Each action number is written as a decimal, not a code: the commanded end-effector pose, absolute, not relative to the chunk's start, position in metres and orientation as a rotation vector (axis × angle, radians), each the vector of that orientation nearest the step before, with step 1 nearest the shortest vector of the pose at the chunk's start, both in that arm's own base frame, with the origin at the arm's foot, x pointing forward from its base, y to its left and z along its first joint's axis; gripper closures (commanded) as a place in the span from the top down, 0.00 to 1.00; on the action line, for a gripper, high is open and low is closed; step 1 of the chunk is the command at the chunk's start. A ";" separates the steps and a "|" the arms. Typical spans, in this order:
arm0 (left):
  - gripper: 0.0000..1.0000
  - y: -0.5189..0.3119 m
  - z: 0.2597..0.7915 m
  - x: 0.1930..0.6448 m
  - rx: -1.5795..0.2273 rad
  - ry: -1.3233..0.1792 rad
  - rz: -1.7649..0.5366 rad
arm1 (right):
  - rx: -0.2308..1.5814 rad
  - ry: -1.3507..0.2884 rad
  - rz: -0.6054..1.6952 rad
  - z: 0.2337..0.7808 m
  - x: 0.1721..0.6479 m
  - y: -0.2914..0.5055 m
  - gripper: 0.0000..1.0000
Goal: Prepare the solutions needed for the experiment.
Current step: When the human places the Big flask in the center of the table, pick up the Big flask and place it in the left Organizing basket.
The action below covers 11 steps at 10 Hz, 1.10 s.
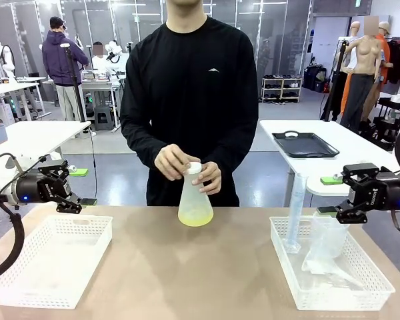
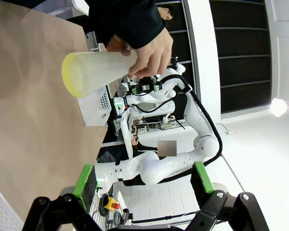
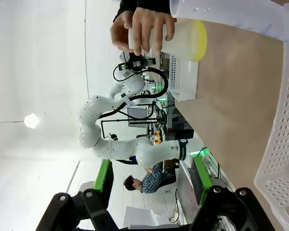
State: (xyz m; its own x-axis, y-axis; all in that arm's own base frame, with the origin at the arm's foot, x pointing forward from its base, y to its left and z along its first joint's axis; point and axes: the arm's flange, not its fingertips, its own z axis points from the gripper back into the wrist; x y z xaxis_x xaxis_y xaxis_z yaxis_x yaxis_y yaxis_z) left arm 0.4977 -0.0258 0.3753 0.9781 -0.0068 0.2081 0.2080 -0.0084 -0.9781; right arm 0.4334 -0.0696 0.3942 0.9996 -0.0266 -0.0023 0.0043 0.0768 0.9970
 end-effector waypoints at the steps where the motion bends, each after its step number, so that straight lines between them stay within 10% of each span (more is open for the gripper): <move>1: 1.00 -0.027 0.376 0.497 -1.574 -0.158 -0.173 | 1.498 -0.028 -0.009 0.394 0.432 -0.069 0.81; 11: 1.00 -0.027 0.376 0.497 -1.574 -0.158 -0.173 | 1.498 -0.028 -0.009 0.394 0.432 -0.069 0.81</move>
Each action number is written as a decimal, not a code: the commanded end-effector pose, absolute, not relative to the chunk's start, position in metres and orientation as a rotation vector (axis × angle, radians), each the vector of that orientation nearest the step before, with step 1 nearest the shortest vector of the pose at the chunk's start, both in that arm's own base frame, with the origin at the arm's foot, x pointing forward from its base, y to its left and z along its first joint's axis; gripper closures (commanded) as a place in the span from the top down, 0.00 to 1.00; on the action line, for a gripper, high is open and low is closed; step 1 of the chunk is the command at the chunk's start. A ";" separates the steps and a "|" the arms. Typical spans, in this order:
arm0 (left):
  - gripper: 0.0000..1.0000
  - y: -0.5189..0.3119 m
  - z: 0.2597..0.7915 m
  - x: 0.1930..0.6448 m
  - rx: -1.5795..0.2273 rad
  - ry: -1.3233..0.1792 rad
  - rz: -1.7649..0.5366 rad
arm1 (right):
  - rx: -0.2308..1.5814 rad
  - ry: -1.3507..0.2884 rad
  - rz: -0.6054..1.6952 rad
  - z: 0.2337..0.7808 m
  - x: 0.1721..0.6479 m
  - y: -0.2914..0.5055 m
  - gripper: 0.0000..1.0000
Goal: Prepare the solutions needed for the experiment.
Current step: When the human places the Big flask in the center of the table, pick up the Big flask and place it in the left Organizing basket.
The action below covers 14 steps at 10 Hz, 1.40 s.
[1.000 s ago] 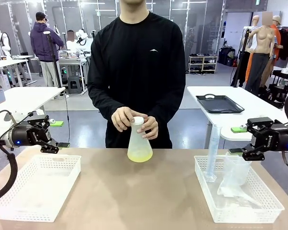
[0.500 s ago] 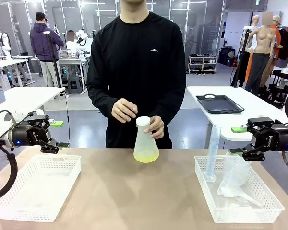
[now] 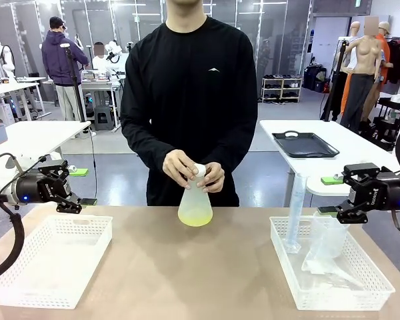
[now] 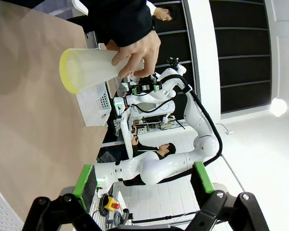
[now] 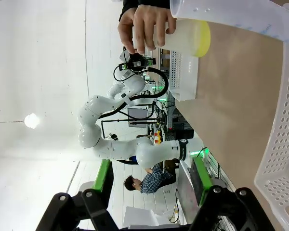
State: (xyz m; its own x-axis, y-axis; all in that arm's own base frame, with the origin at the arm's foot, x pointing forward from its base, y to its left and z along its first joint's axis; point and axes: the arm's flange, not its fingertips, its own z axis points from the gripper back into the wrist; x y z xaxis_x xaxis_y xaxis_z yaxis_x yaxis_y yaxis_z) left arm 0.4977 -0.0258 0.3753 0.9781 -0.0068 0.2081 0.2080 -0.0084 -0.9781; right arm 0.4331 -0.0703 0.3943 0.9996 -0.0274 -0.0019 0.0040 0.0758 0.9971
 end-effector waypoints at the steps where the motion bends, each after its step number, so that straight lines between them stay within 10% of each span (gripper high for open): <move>1: 1.00 -0.027 0.376 0.497 -1.574 -0.158 -0.173 | 1.498 -0.028 -0.009 0.394 0.432 -0.069 0.81; 14: 1.00 -0.027 0.376 0.497 -1.574 -0.158 -0.173 | 1.498 -0.028 -0.009 0.394 0.432 -0.069 0.81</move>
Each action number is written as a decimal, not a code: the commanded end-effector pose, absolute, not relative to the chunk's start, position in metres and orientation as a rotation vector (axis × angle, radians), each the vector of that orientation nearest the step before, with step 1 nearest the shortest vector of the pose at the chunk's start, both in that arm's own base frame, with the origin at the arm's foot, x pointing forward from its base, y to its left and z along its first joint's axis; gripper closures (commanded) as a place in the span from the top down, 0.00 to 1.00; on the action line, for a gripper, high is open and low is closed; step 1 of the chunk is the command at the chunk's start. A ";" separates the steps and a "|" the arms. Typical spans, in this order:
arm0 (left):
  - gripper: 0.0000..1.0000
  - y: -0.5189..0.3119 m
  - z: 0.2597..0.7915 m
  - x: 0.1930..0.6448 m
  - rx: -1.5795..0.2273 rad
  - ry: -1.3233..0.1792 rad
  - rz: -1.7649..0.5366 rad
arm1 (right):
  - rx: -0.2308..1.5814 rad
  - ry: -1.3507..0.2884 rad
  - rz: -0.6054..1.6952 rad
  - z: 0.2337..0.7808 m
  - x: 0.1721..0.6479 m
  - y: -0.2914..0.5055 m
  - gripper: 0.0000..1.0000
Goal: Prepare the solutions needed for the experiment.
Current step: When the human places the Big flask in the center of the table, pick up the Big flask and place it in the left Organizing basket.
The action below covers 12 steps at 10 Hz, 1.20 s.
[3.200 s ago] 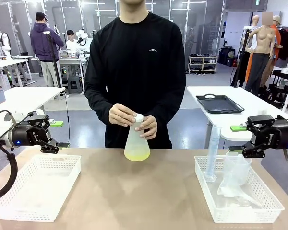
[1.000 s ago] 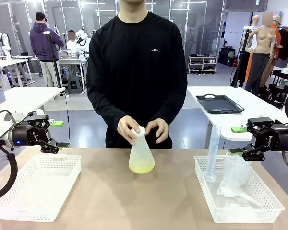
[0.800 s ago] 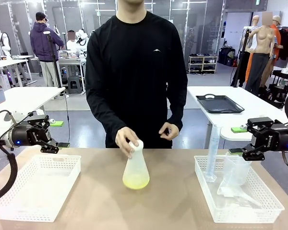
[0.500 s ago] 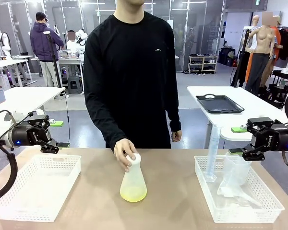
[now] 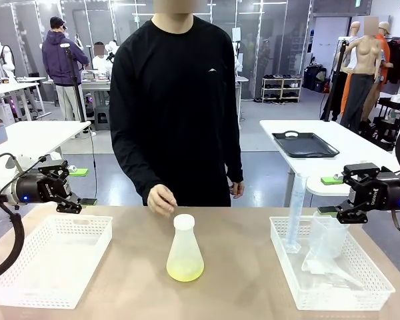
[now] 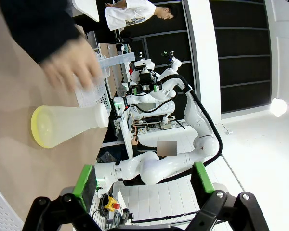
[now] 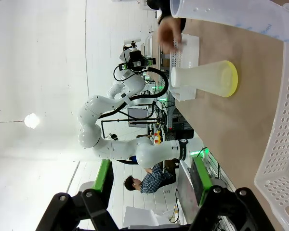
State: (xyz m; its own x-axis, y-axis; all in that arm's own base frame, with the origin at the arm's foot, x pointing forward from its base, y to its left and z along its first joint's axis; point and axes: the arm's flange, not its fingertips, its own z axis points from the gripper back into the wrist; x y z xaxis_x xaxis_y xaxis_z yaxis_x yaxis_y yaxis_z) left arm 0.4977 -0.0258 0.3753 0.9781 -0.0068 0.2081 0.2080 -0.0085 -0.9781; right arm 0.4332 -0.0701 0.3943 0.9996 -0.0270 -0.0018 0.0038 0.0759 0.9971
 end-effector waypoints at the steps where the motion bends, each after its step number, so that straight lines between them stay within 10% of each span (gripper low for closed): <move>1: 1.00 -0.027 0.376 0.497 -1.574 -0.158 -0.173 | 1.498 -0.028 -0.009 0.394 0.432 -0.069 0.81; 10: 1.00 -0.111 0.381 0.490 -1.271 -0.605 -0.811 | 1.498 -0.028 -0.009 0.394 0.432 -0.069 0.81; 12: 1.00 -0.110 0.389 0.493 -1.334 -0.451 -0.778 | 1.498 -0.028 -0.009 0.394 0.432 -0.069 0.81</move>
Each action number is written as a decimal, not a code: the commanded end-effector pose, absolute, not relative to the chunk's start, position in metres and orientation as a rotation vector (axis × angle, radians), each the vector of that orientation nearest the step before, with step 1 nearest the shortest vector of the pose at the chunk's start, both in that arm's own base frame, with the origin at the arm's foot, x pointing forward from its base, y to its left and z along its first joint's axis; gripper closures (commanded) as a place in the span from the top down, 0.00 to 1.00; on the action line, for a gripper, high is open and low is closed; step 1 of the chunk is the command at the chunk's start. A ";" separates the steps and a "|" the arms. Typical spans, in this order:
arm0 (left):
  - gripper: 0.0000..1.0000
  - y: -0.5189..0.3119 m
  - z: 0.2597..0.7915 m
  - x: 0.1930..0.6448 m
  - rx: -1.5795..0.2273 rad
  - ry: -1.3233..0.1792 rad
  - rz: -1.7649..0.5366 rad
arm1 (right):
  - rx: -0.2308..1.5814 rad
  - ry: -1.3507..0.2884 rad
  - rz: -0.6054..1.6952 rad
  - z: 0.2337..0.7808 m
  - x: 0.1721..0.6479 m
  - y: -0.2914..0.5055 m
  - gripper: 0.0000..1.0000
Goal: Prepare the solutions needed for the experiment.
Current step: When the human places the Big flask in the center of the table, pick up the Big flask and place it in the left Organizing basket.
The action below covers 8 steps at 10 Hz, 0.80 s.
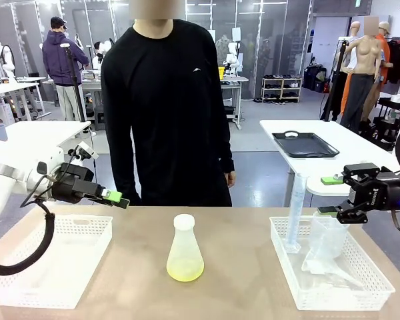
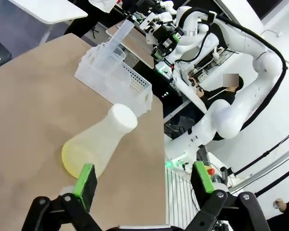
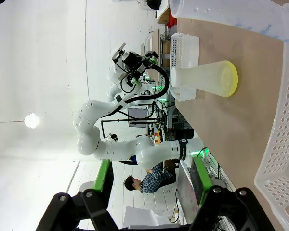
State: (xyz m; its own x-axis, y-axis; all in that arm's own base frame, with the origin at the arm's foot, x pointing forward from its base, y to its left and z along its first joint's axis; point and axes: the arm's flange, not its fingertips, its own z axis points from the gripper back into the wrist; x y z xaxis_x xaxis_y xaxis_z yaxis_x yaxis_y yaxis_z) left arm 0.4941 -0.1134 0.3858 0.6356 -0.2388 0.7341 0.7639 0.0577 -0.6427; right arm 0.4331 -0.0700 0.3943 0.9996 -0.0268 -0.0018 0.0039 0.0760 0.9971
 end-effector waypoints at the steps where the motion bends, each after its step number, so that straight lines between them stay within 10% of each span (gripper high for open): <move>1: 1.00 -0.110 0.389 0.493 -1.334 -0.451 -0.778 | 1.498 -0.028 -0.009 0.394 0.432 -0.069 0.81; 5: 1.00 -0.124 0.387 0.508 -1.416 -0.573 -0.951 | 1.498 -0.028 -0.009 0.394 0.432 -0.069 0.81; 8: 1.00 -0.144 0.380 0.505 -1.035 -0.752 -1.344 | 1.498 -0.028 -0.009 0.394 0.432 -0.069 0.81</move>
